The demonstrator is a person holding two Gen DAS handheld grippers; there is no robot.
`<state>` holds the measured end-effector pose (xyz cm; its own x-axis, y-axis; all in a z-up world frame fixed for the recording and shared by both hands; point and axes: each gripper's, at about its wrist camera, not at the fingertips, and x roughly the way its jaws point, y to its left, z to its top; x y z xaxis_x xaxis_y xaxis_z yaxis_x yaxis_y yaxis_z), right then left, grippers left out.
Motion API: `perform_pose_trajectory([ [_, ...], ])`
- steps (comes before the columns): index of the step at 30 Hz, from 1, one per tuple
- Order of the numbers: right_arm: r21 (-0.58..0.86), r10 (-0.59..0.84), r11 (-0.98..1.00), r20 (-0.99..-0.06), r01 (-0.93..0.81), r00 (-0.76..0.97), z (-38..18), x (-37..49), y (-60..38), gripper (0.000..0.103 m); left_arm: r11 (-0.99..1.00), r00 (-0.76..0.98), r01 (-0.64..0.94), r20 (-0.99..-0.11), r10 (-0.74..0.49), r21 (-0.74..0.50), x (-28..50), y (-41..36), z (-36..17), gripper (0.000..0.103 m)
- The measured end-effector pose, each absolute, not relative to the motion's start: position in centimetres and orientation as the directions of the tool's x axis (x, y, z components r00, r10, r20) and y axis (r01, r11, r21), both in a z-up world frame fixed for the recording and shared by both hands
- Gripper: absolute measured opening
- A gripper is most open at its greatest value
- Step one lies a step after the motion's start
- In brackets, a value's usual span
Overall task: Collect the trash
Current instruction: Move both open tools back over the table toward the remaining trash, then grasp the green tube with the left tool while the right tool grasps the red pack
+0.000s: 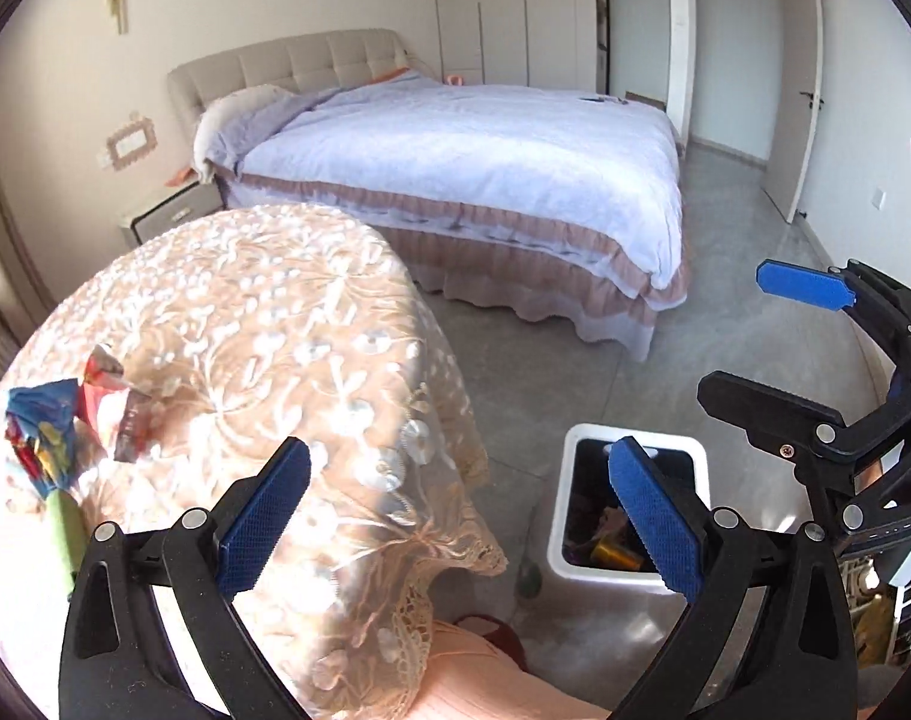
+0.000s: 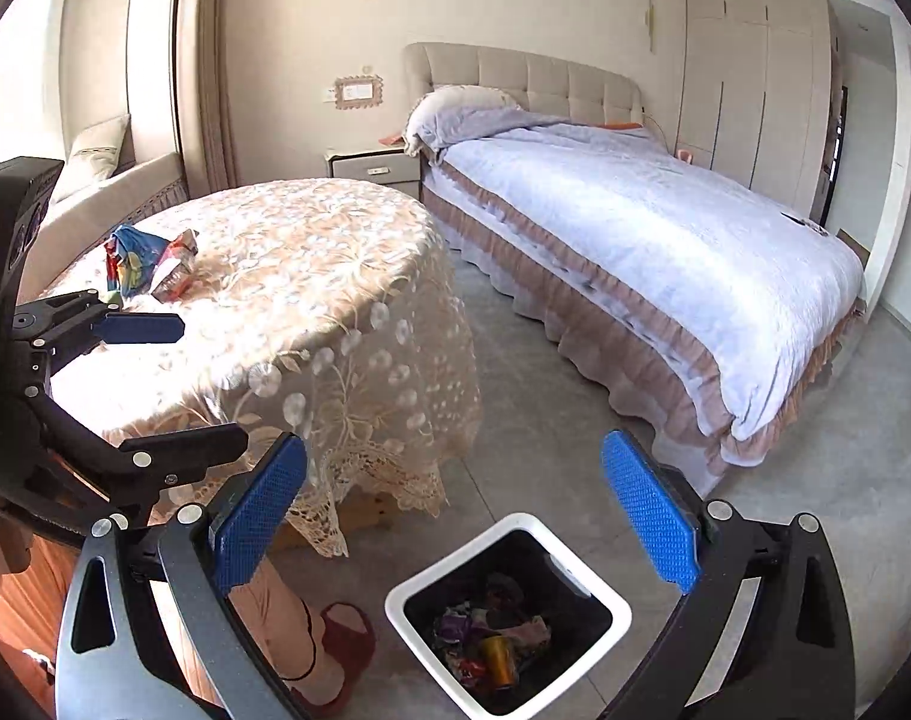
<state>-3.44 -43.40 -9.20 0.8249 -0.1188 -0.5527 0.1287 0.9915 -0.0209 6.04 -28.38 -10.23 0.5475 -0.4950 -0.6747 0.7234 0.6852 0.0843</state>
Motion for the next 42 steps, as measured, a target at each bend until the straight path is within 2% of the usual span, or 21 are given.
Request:
perform_pose_trajectory([
  [8, -0.002, 0.048, 0.998, -0.460, -0.055, 0.887, -6.4, 1.6, -37.0, 0.098, 0.848, 0.674, 0.529, -0.624, -0.395, 0.035, 9.3, -19.7, -7.6, 0.098],
  [14, 0.003, 0.148, 0.986, -0.444, -0.164, 0.884, -5.4, 6.2, -32.5, 0.098, 0.930, 0.707, 0.367, -0.644, -0.293, -0.019, 11.9, -14.0, -8.0, 0.098],
  [19, -0.025, 0.174, 0.977, -0.481, -0.212, 0.859, -5.8, 10.2, -29.2, 0.098, 0.968, 0.692, 0.250, -0.694, -0.200, -0.029, 14.3, -10.7, -10.2, 0.098],
  [28, -0.086, 0.152, 0.964, -0.604, -0.253, 0.782, -8.9, 17.1, -25.3, 0.098, 0.977, 0.638, 0.202, -0.747, -0.188, -0.073, 17.6, -8.3, -12.7, 0.096],
  [33, -0.119, 0.142, 0.950, -0.657, -0.289, 0.740, -10.4, 20.6, -23.2, 0.098, 0.974, 0.590, 0.201, -0.782, -0.202, -0.100, 19.6, -8.5, -14.1, 0.067],
  [35, -0.119, 0.144, 0.943, -0.697, -0.311, 0.702, -11.0, 21.9, -22.5, 0.098, 0.975, 0.589, 0.206, -0.786, -0.187, -0.078, 20.1, -8.8, -14.5, 0.062],
  [37, -0.119, 0.135, 0.941, -0.726, -0.316, 0.675, -11.4, 22.8, -22.1, 0.097, 0.977, 0.592, 0.212, -0.790, -0.158, -0.037, 20.3, -9.2, -14.6, 0.052],
  [38, -0.114, 0.137, 0.939, -0.740, -0.323, 0.659, -11.7, 23.3, -22.0, 0.089, 0.976, 0.594, 0.218, -0.790, -0.155, -0.027, 20.4, -9.3, -14.5, 0.045],
  [39, -0.103, 0.144, 0.937, -0.756, -0.333, 0.638, -12.0, 23.6, -21.9, 0.082, 0.974, 0.592, 0.227, -0.790, -0.157, -0.023, 20.4, -9.5, -14.5, 0.034],
  [40, -0.096, 0.143, 0.937, -0.770, -0.335, 0.622, -12.3, 24.1, -21.7, 0.059, 0.972, 0.593, 0.235, -0.790, -0.154, -0.014, 20.4, -9.6, -14.4, 0.030],
  [42, -0.077, 0.153, 0.942, -0.770, -0.328, 0.620, -12.2, 24.1, -21.9, 0.057, 0.970, 0.597, 0.244, -0.788, -0.150, 0.000, 20.4, -9.8, -14.4, 0.028],
])
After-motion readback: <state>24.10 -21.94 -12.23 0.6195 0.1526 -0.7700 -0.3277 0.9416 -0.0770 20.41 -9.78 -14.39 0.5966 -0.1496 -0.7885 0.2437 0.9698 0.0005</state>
